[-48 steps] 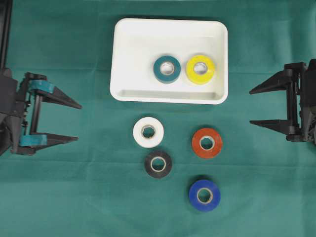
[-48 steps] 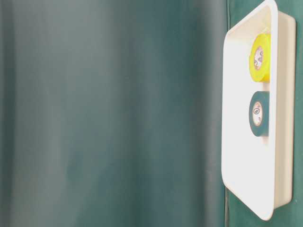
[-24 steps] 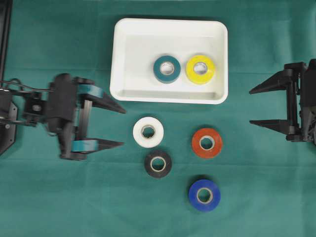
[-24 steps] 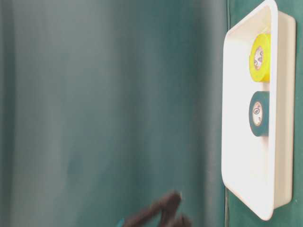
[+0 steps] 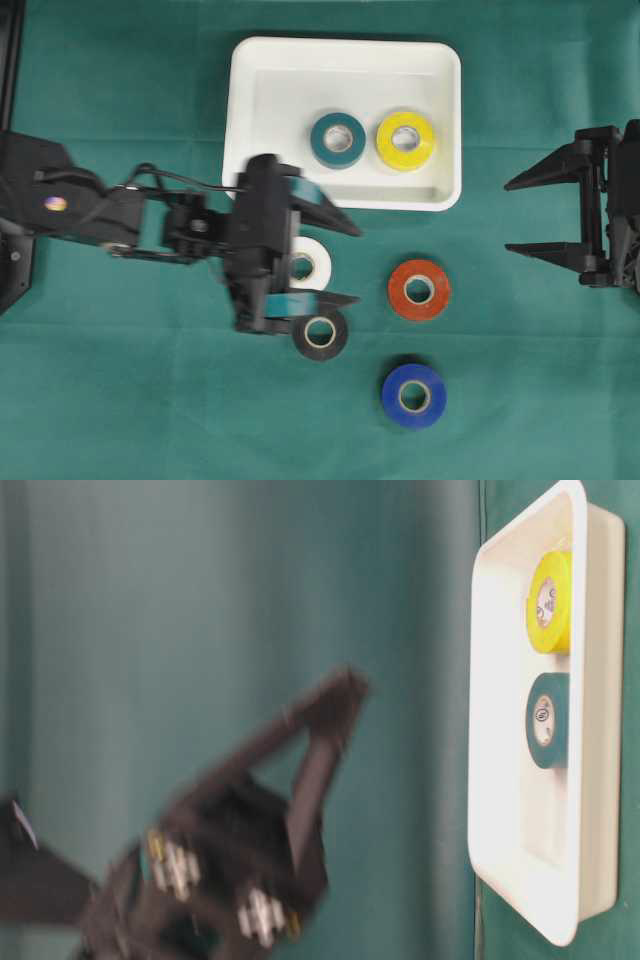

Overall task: Pick up the tape from a random location and place it into the white case.
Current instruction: 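Move the open left gripper right over the orange-red tape roll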

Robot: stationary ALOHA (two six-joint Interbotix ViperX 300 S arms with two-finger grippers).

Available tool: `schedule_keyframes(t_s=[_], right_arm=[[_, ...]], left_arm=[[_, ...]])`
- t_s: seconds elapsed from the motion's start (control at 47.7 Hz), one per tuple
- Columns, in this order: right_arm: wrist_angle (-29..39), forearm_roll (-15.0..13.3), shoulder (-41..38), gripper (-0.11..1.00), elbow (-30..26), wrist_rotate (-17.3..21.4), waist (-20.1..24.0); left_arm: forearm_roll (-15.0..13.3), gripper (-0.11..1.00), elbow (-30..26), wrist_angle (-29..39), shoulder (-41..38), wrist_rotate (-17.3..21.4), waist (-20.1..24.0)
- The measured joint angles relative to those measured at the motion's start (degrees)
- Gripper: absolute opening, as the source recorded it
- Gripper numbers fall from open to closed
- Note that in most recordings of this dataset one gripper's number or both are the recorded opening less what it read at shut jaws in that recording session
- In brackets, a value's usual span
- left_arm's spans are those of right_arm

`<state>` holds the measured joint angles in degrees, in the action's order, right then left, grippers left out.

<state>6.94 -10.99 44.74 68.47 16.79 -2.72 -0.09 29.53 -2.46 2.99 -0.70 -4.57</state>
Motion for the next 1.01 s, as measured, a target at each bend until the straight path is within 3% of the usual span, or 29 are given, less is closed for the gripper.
schedule_keyframes(t_s=[0.377, 0.754, 1.006], right_arm=[[0.00, -0.09, 0.00, 0.86, 0.00, -0.09, 0.09], [0.00, -0.09, 0.00, 0.86, 0.00, -0.18, 0.00], [0.00, -0.09, 0.00, 0.86, 0.00, -0.18, 0.00]], left_arm=[[0.00, 0.94, -15.21, 5.27, -10.55, 0.53, -0.09], [-0.09, 0.94, -19.42, 9.23, -12.92, -0.26, -0.09], [-0.09, 0.94, -26.02, 20.83, -16.17, -1.49, -0.26]])
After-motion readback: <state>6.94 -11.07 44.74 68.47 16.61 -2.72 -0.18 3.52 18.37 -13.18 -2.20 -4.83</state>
